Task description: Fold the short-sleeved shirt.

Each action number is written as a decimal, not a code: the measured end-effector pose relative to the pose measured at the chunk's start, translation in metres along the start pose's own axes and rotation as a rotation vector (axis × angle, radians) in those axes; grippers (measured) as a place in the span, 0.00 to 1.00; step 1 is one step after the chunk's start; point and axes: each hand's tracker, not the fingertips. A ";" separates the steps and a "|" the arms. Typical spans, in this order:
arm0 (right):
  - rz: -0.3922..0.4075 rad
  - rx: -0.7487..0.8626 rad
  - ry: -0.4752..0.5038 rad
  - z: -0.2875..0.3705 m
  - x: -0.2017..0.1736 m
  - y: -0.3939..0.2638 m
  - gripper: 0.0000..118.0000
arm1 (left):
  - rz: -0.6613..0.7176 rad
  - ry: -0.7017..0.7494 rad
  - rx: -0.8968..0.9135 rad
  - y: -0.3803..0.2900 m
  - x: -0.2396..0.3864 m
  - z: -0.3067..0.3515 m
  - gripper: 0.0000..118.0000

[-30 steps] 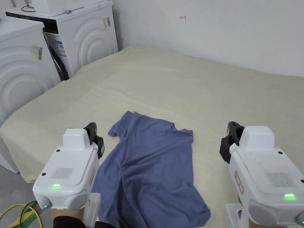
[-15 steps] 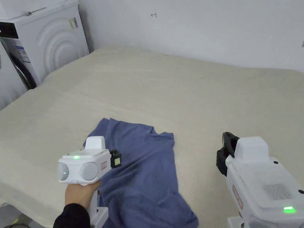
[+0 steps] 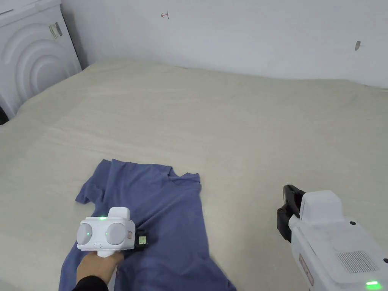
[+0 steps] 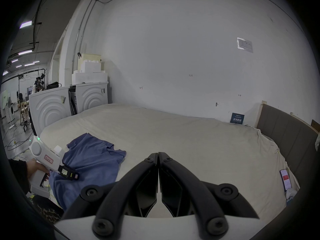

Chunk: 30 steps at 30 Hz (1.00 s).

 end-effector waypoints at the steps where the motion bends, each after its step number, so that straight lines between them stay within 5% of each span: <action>1: -0.001 -0.003 -0.002 0.000 0.001 -0.001 0.00 | 0.000 -0.009 -0.012 0.002 0.002 0.003 0.53; 3: -0.004 -0.006 -0.004 0.000 0.004 -0.002 0.00 | -0.021 -0.037 0.007 0.003 0.003 0.000 0.14; 4: -0.006 -0.007 -0.005 0.002 0.006 -0.002 0.00 | -0.034 -0.032 0.009 0.004 0.006 0.000 0.04; 9: -0.029 0.001 -0.016 0.009 0.016 0.000 0.00 | -0.028 -0.060 0.029 0.001 0.003 0.010 0.00; 21: -0.067 0.054 -0.072 0.049 0.051 0.005 0.00 | 0.260 -0.518 0.247 0.022 -0.003 0.107 0.00; 30: -0.083 0.116 -0.156 0.096 0.088 0.009 0.00 | 0.096 -0.642 0.434 0.080 0.072 0.198 0.00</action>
